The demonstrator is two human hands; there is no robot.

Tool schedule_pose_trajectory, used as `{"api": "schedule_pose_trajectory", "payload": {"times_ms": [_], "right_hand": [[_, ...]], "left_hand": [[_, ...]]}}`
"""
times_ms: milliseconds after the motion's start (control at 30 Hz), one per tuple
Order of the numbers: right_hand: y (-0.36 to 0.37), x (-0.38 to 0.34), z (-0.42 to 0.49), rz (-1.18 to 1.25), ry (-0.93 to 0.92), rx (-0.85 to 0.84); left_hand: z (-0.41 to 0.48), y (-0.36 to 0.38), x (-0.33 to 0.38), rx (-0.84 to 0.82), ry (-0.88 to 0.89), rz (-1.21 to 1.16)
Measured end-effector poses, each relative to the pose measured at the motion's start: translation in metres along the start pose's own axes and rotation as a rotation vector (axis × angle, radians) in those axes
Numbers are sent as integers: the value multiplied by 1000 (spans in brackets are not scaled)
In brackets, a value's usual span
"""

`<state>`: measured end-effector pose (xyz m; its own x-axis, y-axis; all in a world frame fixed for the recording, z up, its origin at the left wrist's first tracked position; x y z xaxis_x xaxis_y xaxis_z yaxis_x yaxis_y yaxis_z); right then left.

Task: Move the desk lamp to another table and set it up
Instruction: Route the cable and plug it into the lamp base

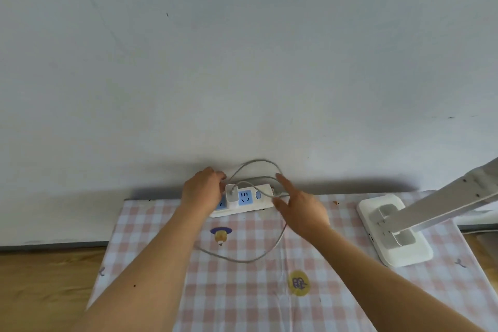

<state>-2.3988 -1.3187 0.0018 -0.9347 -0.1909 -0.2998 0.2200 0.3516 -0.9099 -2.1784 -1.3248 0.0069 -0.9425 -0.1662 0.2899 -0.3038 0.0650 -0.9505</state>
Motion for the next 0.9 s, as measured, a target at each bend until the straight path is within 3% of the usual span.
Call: {"api": "schedule_pose_trajectory", "payload": {"times_ms": [100, 167, 333, 433, 533, 667, 733, 800, 900], "right_hand": [[13, 16, 12, 268, 175, -232], [22, 17, 13, 447, 250, -333], [13, 28, 4, 608, 322, -85], [2, 36, -17, 645, 277, 73], [-5, 47, -42, 609, 240, 181], [-7, 61, -70, 611, 228, 216], [-6, 76, -85, 629, 266, 216], [-6, 93, -100, 656, 319, 235], [-4, 124, -123, 688, 447, 297]], "left_hand": [[-4, 15, -15, -168, -83, 53], [-9, 12, -20, -147, -100, 49], [-19, -37, 21, 328, 141, -164], [-33, -51, 70, 461, 287, -325], [-39, -22, 118, 209, 272, -507], [-50, 51, 149, -483, 5, -697], [-65, 77, 162, -706, -58, -712], [-76, 94, 169, -737, 2, -540], [-78, 106, 171, -601, 62, -426]]}}
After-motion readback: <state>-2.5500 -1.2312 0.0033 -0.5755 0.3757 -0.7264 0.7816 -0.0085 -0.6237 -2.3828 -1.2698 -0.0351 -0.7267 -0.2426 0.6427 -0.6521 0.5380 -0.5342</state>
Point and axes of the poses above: each hand's wrist, its own z-axis towards the middle knuckle, its own y-axis out of the palm, x = y × z, the point moved 7 cm from there along z, towards the middle knuckle, and after that the axes turned 9 degrees about -z, right-handed, at the moved point
